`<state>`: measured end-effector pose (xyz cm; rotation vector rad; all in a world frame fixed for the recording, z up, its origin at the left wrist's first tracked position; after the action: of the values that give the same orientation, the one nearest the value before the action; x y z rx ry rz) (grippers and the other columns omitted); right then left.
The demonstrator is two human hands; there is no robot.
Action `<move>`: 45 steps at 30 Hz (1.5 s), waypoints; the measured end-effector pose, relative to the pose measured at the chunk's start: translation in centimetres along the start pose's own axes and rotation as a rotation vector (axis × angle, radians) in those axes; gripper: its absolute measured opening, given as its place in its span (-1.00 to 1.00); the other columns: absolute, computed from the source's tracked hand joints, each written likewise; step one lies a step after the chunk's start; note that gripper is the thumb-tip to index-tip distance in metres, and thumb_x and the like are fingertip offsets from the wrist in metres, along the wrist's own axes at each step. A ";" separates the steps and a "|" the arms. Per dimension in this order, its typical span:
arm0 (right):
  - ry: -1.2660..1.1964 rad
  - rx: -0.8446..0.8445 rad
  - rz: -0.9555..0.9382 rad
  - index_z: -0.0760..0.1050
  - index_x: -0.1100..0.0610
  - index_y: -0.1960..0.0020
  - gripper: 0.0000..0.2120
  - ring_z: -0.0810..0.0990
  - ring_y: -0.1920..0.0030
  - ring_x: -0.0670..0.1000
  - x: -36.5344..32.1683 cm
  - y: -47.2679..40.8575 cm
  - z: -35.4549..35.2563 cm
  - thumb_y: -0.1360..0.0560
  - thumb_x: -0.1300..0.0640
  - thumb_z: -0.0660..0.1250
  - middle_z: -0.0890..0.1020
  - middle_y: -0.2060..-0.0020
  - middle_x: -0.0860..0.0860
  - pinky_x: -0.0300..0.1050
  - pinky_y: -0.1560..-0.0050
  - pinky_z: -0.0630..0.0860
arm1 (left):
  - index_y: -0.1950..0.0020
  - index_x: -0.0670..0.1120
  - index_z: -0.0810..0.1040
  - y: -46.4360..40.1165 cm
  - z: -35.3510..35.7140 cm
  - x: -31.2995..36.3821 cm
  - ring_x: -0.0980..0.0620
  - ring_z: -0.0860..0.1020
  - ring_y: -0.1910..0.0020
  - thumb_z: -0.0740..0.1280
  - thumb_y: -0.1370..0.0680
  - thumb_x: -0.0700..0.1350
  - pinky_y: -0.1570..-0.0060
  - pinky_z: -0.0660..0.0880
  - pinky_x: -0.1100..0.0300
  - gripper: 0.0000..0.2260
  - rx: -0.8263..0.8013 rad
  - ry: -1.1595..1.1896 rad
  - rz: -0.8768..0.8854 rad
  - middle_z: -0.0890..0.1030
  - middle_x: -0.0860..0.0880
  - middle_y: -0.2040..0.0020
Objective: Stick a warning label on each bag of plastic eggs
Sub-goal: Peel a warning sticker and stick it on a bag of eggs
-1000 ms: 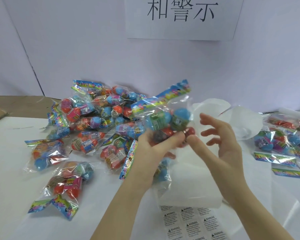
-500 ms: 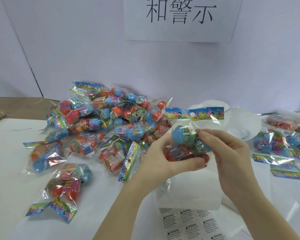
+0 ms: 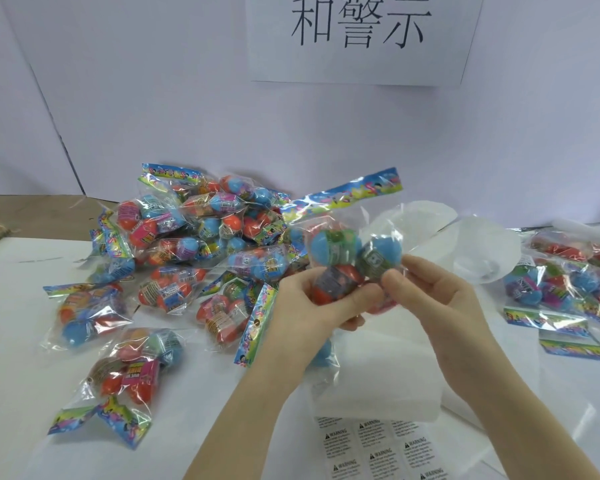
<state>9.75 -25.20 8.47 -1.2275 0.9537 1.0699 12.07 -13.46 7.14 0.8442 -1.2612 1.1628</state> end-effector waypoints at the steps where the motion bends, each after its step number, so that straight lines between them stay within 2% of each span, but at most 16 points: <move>1: 0.022 -0.023 0.007 0.68 -0.03 0.17 -0.78 0.63 0.29 -0.13 0.1 0.1 0.3 -0.20 -0.05 0.50 0.68 0.32 -0.03 -0.37 0.23 0.50 | 0.36 -0.05 0.68 0.0 -0.2 0.0 0.12 0.53 0.51 0.50 -0.11 0.02 0.42 0.48 0.35 -0.80 0.012 0.006 0.001 0.64 -0.06 0.41; 5: 0.060 -0.052 0.037 0.67 0.00 0.24 -0.88 0.61 0.31 -0.14 0.3 0.2 0.6 -0.26 0.00 0.45 0.65 0.38 -0.04 -0.31 0.25 0.51 | 0.33 -0.05 0.66 -0.1 -0.5 0.0 0.10 0.57 0.50 0.48 -0.10 0.04 0.42 0.49 0.35 -0.76 0.007 0.008 -0.016 0.66 -0.04 0.40; 8: 0.037 -0.046 0.065 0.66 0.05 0.28 -0.90 0.59 0.32 -0.10 0.5 0.2 0.5 -0.29 0.05 0.39 0.63 0.39 0.00 -0.28 0.29 0.51 | 0.14 -0.06 0.61 -0.1 -0.6 -0.3 0.12 0.61 0.38 0.57 -0.21 0.06 0.37 0.49 0.35 -0.66 -0.010 -0.082 -0.015 0.67 0.02 0.34; 10: 0.016 -0.041 0.084 0.65 0.06 0.31 -0.91 0.57 0.35 -0.08 0.6 0.2 0.4 -0.29 0.10 0.38 0.61 0.41 -0.01 -0.27 0.33 0.50 | 0.08 -0.07 0.57 0.0 -0.3 -0.2 0.11 0.59 0.29 0.51 -0.28 0.10 0.36 0.47 0.32 -0.65 -0.024 -0.089 0.002 0.64 0.05 0.31; 14: 0.012 -0.019 0.108 0.58 0.09 0.40 -0.87 0.49 0.41 -0.07 0.9 0.1 0.2 -0.28 0.18 0.30 0.54 0.46 0.03 -0.26 0.38 0.46 | 0.25 -0.02 0.61 0.2 0.1 -0.1 0.16 0.51 0.37 0.40 -0.33 0.00 0.41 0.45 0.34 -0.89 -0.009 -0.018 0.019 0.55 0.07 0.39; 19: 0.016 0.016 0.134 0.55 0.08 0.43 -0.86 0.45 0.45 -0.06 1.5 0.1 0.3 -0.23 0.22 0.24 0.50 0.51 0.05 -0.26 0.45 0.41 | 0.32 -0.02 0.61 0.1 0.3 -0.4 0.13 0.53 0.44 0.41 -0.29 -0.10 0.44 0.45 0.33 -0.98 -0.029 -0.022 0.004 0.58 0.02 0.43; 24: 0.037 -0.029 0.080 0.64 0.05 0.32 -0.93 0.53 0.40 -0.06 1.0 0.2 0.8 -0.22 0.08 0.42 0.61 0.41 0.02 -0.26 0.40 0.46 | 0.22 -0.20 0.60 -0.1 -0.7 -0.8 0.00 0.55 0.37 0.36 -0.30 -0.10 0.37 0.49 0.22 -0.82 0.056 0.033 0.009 0.59 -0.12 0.37; 25: 0.035 -0.046 0.063 0.67 0.03 0.26 -0.84 0.56 0.37 -0.06 0.9 0.3 0.9 -0.18 0.02 0.46 0.64 0.37 0.02 -0.26 0.38 0.48 | 0.21 -0.22 0.61 -0.2 -1.1 -0.9 -0.04 0.55 0.35 0.36 -0.29 -0.11 0.34 0.50 0.18 -0.80 0.087 0.052 -0.001 0.60 -0.15 0.34; 27: 0.021 -0.059 0.053 0.67 0.00 0.14 -0.68 0.58 0.34 -0.07 0.8 0.3 1.0 -0.12 -0.04 0.49 0.67 0.28 0.00 -0.27 0.34 0.50 | 0.30 -0.10 0.63 -0.2 -1.7 -0.9 0.02 0.55 0.39 0.37 -0.28 -0.13 0.39 0.50 0.23 -0.92 0.129 0.100 -0.008 0.59 -0.08 0.38; 30: 0.043 -0.052 0.012 0.67 -0.03 0.11 -0.68 0.59 0.33 -0.07 0.1 0.2 0.9 -0.15 0.10 0.59 0.69 0.25 -0.01 -0.29 0.28 0.52 | 0.28 -0.02 0.69 -0.3 -1.5 -0.7 0.05 0.60 0.38 0.50 -0.31 -0.13 0.36 0.55 0.26 -0.97 0.091 0.189 -0.011 0.64 -0.04 0.33; 33: -0.006 0.053 -0.084 0.69 -0.01 0.17 -0.70 0.59 0.33 -0.09 -0.5 0.1 -0.2 -0.10 0.05 0.56 0.70 0.28 -0.01 -0.31 0.28 0.51 | 0.17 -0.09 0.67 -0.2 -1.2 -0.7 0.04 0.63 0.27 0.42 -0.26 0.06 0.26 0.57 0.26 -0.73 0.088 0.198 -0.021 0.67 -0.05 0.23; 35: -0.006 0.209 -0.179 0.68 -0.03 0.17 -0.72 0.57 0.34 -0.11 -1.2 0.4 -1.6 -0.11 0.05 0.52 0.68 0.30 -0.03 -0.34 0.27 0.50 | 0.02 -0.12 0.60 -0.2 -1.3 -0.7 0.10 0.62 0.14 0.42 -0.29 0.15 0.12 0.55 0.28 -0.58 0.129 0.078 0.000 0.68 0.01 0.14; 37: 0.222 0.377 -0.374 0.63 -0.07 0.04 -0.65 0.55 0.32 -0.17 -3.0 1.4 -2.8 -0.18 0.12 0.53 0.64 0.24 -0.07 -0.39 0.24 0.49 | -0.09 -0.06 0.54 -0.1 -1.5 -0.6 0.17 0.60 0.08 0.45 -0.33 0.17 0.08 0.51 0.31 -0.56 0.176 -0.011 0.024 0.65 0.06 0.04; 39: 0.605 0.448 -0.654 0.55 0.03 -0.08 -0.60 0.53 0.25 -0.17 -5.4 3.0 -1.6 -0.28 0.20 0.54 0.56 0.15 -0.05 -0.35 0.22 0.49 | -0.11 -0.07 0.53 -0.1 -0.7 -0.6 0.15 0.60 0.12 0.33 -0.35 0.10 0.13 0.50 0.32 -0.60 0.122 0.057 0.013 0.63 0.03 0.02; 42: 0.913 0.332 -0.911 0.56 0.03 -0.12 -0.64 0.48 0.18 -0.03 -5.6 4.2 1.6 -0.36 0.24 0.48 0.49 0.09 -0.03 -0.26 0.14 0.45 | -0.13 -0.20 0.53 0.3 1.5 -0.4 0.06 0.60 0.10 0.32 -0.44 0.02 0.14 0.55 0.23 -0.62 -0.058 0.275 -0.026 0.64 -0.07 0.02; 45: 1.045 0.114 -0.970 0.63 0.10 0.03 -0.82 0.45 0.13 -0.01 -4.4 4.4 4.3 -0.40 0.07 0.44 0.51 0.08 0.00 -0.18 0.05 0.43 | 0.05 -0.14 0.53 0.5 1.2 -0.6 0.07 0.59 0.23 0.39 -0.42 -0.07 0.21 0.52 0.31 -0.81 -0.055 0.318 -0.050 0.59 -0.01 0.21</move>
<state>4.42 -21.27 12.13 -1.8765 0.9275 -0.4599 11.30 -14.64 6.65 0.6178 -0.9998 1.1654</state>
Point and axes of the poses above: each hand's wrist, its own y-axis away from the middle knuckle, its own z-axis out of the palm, x = y × z, the point moved 10 cm from there along -y, towards the middle knuckle
